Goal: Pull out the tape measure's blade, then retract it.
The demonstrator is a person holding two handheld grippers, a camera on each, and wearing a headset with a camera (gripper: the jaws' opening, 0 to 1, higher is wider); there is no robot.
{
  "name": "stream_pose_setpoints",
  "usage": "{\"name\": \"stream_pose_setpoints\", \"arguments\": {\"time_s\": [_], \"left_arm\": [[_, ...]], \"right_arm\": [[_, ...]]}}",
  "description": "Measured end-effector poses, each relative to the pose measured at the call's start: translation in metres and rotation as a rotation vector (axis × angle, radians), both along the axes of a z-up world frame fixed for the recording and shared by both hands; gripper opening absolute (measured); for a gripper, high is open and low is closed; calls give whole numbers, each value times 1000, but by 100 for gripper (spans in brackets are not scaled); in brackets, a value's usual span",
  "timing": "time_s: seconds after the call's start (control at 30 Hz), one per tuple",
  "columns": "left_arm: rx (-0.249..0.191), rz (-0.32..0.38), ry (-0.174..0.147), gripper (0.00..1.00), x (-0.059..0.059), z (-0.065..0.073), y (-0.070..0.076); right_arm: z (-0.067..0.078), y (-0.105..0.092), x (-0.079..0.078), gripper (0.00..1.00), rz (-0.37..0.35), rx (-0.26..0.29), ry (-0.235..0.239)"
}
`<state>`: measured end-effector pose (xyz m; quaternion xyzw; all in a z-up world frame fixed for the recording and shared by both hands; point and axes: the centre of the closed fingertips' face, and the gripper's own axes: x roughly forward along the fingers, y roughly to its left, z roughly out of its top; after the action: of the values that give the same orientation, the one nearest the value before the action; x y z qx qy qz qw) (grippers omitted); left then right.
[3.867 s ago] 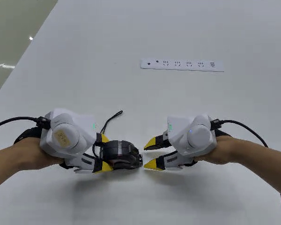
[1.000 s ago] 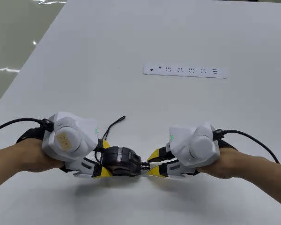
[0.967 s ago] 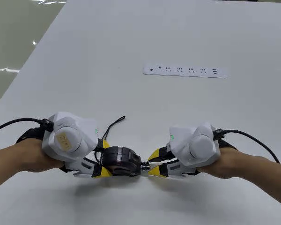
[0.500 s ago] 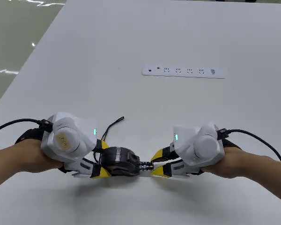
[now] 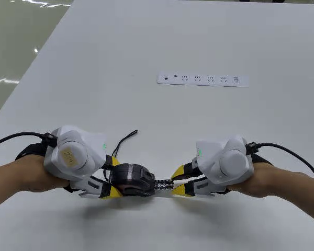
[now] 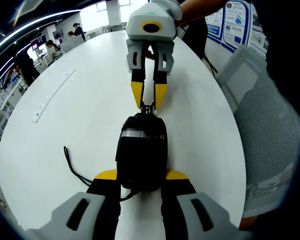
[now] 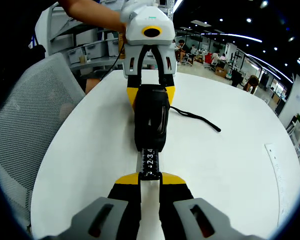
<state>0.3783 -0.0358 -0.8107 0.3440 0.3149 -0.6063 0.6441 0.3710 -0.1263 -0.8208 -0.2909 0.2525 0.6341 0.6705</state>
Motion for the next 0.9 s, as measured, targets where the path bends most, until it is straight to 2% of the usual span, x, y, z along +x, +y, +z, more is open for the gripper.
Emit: {"name": "stream_pose_setpoints", "arguments": {"time_s": [0.9], "left_arm": [[2, -8, 0, 25, -2, -1, -3]], "right_arm": [[-1, -20, -3, 11, -1, -13, -10]]}}
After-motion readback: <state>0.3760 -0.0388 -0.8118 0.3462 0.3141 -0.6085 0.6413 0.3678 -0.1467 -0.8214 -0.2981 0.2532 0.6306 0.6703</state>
